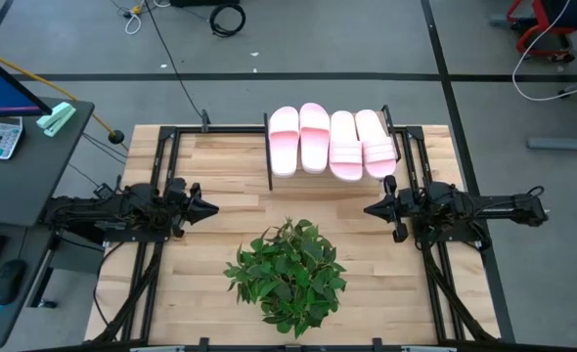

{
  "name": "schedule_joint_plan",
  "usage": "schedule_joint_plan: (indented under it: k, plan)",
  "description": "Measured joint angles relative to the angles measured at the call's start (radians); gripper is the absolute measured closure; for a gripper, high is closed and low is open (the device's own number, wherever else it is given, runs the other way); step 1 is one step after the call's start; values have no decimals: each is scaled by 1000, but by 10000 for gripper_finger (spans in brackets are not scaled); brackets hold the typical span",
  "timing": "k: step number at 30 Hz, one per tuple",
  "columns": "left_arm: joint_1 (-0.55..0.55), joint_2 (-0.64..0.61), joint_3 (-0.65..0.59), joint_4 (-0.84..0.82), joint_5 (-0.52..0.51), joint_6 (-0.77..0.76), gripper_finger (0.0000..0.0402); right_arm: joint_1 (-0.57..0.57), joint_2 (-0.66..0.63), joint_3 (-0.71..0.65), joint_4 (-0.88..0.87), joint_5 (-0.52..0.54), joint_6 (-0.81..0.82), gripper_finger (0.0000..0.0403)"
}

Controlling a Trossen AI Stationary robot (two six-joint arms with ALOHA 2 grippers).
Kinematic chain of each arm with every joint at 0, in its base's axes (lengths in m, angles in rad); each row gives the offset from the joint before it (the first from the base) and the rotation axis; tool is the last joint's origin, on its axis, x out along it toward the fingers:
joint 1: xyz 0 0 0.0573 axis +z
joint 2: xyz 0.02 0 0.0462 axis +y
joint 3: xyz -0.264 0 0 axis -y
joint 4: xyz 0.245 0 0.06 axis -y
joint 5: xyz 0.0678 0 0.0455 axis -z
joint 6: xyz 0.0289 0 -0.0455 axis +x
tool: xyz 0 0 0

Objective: Pick and place slides into the shelf
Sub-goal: Return to Home Position

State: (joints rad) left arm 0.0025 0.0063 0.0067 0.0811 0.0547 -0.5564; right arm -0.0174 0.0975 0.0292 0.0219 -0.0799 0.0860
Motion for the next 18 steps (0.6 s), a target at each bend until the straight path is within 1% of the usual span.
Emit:
schedule_joint_plan:
  k: [11, 12, 16, 18]
  plan:
    - [0, 0, 0, 0, 0, 6, 352, 0, 0, 0, 0, 0, 0, 388]
    - [0, 0, 0, -4, 0, 37, 350, 0, 0, 0, 0, 0, 0, 388]
    - [0, 0, 0, -13, 0, 264, 345, 0, 0, 0, 0, 0, 0, 388]
    - [0, 0, 0, -13, 0, 341, 344, 0, 0, 1, 0, 0, 0, 389]
